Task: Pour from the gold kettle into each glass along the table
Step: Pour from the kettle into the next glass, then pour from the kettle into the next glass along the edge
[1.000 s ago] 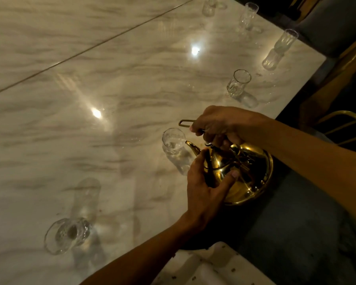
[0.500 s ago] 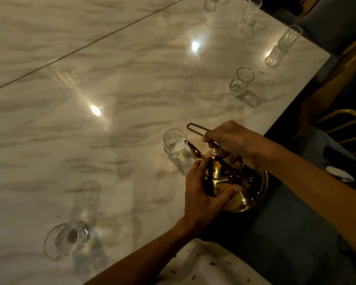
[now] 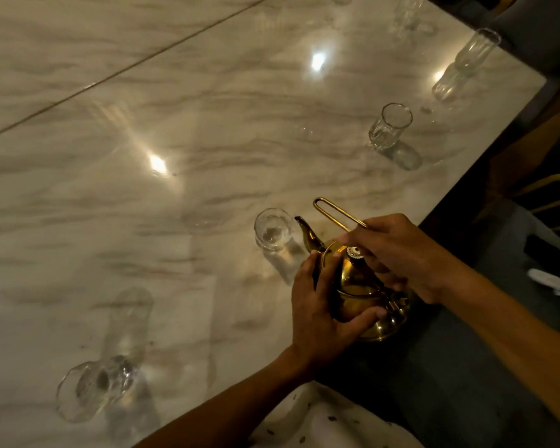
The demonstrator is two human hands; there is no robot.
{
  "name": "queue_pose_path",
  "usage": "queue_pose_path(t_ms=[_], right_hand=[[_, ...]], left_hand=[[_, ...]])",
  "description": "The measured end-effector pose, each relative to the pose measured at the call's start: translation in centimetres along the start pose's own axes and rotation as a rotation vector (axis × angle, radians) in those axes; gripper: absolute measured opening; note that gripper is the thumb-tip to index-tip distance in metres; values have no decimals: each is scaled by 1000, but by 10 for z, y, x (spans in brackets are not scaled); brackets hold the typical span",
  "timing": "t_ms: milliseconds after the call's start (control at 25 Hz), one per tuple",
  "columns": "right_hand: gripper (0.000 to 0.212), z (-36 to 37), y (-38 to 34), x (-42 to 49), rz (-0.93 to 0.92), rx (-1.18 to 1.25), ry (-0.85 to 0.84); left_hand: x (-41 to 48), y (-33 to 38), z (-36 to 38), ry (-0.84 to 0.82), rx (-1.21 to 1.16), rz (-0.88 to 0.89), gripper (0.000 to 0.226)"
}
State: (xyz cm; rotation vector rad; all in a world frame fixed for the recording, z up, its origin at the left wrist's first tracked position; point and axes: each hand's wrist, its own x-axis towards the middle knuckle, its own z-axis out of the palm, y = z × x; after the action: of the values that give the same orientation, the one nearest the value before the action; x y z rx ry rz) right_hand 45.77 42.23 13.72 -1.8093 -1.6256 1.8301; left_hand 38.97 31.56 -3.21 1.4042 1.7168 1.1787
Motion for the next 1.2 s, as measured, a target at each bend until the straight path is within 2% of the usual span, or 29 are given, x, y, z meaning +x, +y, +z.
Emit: queue_pose_path(t_ms=[200, 400, 720, 920, 1080, 1200], right_hand=[[36, -62, 2, 19, -36, 17, 11], [38, -155, 5, 60, -64, 33, -25], [35, -295, -4, 109, -68, -25, -34], [32, -333, -20, 132, -47, -98, -77], [29, -339, -42, 153, -7, -128, -180], [29, -339, -60, 169, 33, -190, -194]], left_hand=[[46, 14, 42, 14, 20, 53, 90], [114, 38, 118, 70, 15, 96, 94], [208, 95, 223, 55, -80, 40, 95], [241, 112, 246, 48, -91, 7, 95], [256, 112, 244, 52, -112, -68, 95], [265, 119, 243, 84, -145, -121, 91]])
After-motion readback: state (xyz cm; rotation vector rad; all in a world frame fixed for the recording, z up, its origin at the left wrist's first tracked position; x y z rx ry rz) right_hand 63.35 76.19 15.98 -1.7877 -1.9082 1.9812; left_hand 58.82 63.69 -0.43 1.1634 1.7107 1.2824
